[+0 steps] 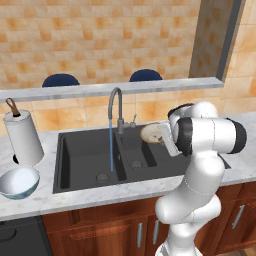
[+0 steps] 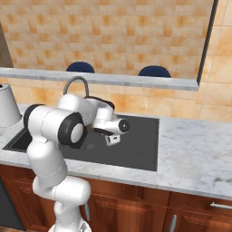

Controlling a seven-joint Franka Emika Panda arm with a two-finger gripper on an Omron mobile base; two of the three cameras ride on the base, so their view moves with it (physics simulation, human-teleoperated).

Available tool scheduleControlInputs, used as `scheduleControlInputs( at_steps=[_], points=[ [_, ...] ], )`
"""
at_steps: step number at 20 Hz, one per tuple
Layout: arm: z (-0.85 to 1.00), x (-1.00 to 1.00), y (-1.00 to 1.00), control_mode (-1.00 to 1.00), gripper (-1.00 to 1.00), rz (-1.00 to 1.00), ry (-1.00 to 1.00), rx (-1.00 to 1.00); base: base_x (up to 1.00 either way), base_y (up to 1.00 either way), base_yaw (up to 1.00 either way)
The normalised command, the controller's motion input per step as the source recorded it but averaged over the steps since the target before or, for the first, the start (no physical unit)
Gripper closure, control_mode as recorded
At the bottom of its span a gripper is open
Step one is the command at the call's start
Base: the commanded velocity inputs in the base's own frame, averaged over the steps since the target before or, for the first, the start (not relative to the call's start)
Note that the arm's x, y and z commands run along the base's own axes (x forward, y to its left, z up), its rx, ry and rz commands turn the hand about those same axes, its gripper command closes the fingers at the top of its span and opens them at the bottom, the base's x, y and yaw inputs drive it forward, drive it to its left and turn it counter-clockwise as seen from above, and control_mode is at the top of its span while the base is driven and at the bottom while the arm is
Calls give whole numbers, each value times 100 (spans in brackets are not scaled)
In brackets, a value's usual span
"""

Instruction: Rinse each bowl for a few seconds and place them down in the sink or on the counter.

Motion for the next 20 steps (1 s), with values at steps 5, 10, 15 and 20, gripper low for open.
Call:
scheduleControlInputs(
  at_steps=[5,10,15,20],
  points=[
    [28,0,-22,-100,100,-26,17,8,0,0,0],
    [20,0,-16,-100,100,-14,10,8,0,0,0],
    [0,-2,-30,-100,100,-7,11,8,0,0,0],
    [-7,-4,-23,-100,100,-3,11,5,0,0,0]
  ],
)
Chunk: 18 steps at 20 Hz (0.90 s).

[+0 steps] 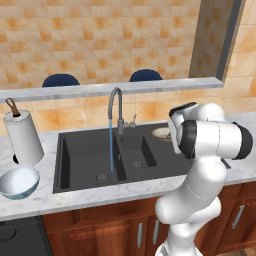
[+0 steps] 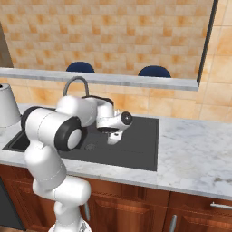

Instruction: Rinse each bowl for a few seconds and place them down in the sink or on the counter.

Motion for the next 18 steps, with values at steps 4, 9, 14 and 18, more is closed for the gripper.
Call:
scheduleControlInputs(
  at_steps=[4,9,14,18],
  points=[
    [-7,0,-16,-100,100,-1,11,5,0,0,0],
    [-14,0,-8,-100,100,-1,12,5,0,0,0],
    [-23,0,-13,-100,100,0,12,6,0,0,0],
    [-27,0,-23,-100,100,0,12,7,0,0,0]
  ],
)
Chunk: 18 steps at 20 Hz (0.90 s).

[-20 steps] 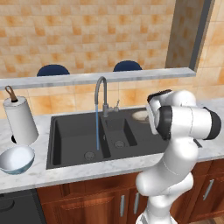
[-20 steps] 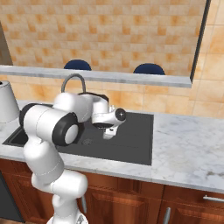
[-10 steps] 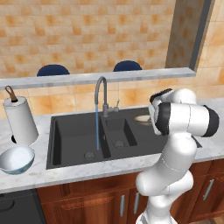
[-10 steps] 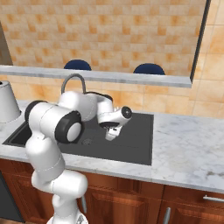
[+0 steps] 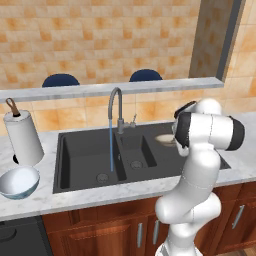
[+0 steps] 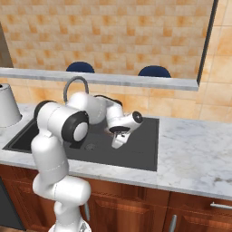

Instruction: Rinse each bowl for a few seconds and place them down in the sink or on the counter.

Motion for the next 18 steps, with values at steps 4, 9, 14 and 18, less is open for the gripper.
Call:
scheduleControlInputs(
  at_steps=[4,9,14,18],
  points=[
    [-37,0,-22,-100,100,0,13,7,0,0,0],
    [-35,0,-1,-100,-100,0,12,4,0,0,0],
    [-6,-12,-12,-100,-100,0,2,4,0,0,0],
    [8,-23,-17,-100,-100,0,0,2,0,0,0]
  ],
)
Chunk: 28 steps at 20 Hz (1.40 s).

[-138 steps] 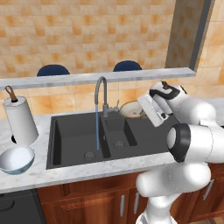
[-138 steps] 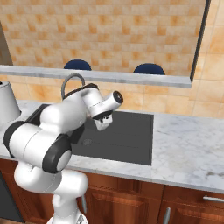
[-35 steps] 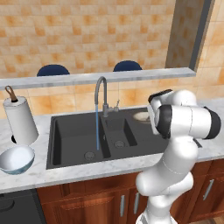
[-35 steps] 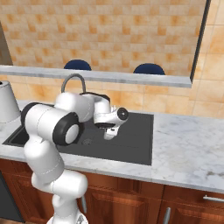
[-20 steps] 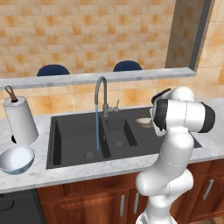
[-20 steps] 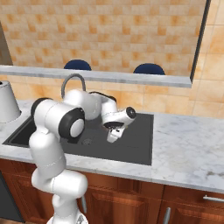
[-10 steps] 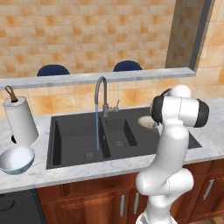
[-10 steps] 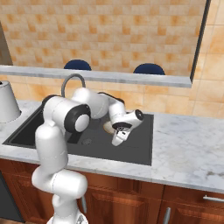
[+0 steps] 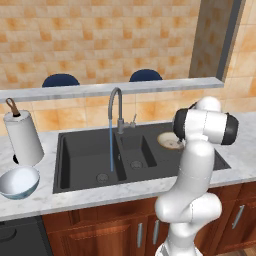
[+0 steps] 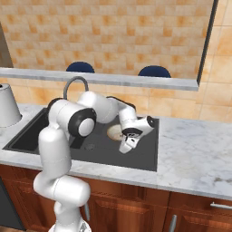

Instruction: Rinse each bowl for a few seconds and place them down in the sink or on the counter.

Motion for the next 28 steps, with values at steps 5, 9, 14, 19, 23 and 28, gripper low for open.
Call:
scheduleControlInputs(
  at_steps=[5,9,14,19,23,28],
  points=[
    [36,-21,-4,-100,-100,0,0,5,0,0,0],
    [56,-20,0,-100,-100,0,0,5,0,0,0],
    [69,-14,0,-100,-100,0,-1,2,0,0,0],
    [69,-11,2,-100,-100,0,-8,-1,0,0,0],
    [63,-14,4,-100,-100,2,-14,-4,0,0,0],
    [58,-30,10,-100,-100,4,-18,-6,0,0,0]
  ],
)
